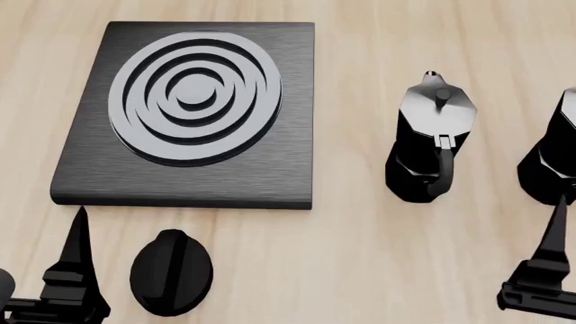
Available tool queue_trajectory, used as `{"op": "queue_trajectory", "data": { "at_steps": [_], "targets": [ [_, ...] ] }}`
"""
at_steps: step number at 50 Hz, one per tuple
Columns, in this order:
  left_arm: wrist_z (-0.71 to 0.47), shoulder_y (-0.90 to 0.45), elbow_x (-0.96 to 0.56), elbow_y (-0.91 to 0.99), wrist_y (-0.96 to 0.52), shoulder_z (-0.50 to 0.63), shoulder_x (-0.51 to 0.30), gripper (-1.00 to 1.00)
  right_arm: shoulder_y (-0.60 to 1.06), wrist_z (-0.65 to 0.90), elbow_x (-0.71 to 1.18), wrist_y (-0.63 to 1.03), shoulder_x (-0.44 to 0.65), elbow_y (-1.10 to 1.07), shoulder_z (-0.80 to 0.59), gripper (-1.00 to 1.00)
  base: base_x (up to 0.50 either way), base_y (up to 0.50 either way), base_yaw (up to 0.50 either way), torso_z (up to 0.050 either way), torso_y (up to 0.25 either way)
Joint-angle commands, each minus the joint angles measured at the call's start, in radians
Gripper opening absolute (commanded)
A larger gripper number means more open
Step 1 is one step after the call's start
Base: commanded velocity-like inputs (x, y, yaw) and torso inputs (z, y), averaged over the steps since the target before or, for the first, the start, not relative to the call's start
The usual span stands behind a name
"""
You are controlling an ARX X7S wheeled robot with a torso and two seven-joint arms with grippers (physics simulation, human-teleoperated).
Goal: Put the right moka pot on the stove.
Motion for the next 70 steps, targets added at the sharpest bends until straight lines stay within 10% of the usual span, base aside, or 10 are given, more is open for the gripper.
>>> {"op": "queue_trajectory", "data": {
  "at_steps": [1, 70],
  "targets": [
    [-0.008, -0.004, -0.006, 0.0, -0.005, -0.001, -0.002, 1.0, 0.038, -0.017, -0.001, -0.011, 0.01, 0.093, 0.015, 1.0, 0.0, 0.0, 0.0, 0.0, 0.0],
    [-0.03, -0.01, -0.019, -0.008, 0.009, 0.012, -0.018, 1.0, 0.435, -0.098, -0.101, 0.072, 0.013, 0.558, -0.184, 1.0, 0.0, 0.0, 0.0, 0.0, 0.0]
  ]
}}
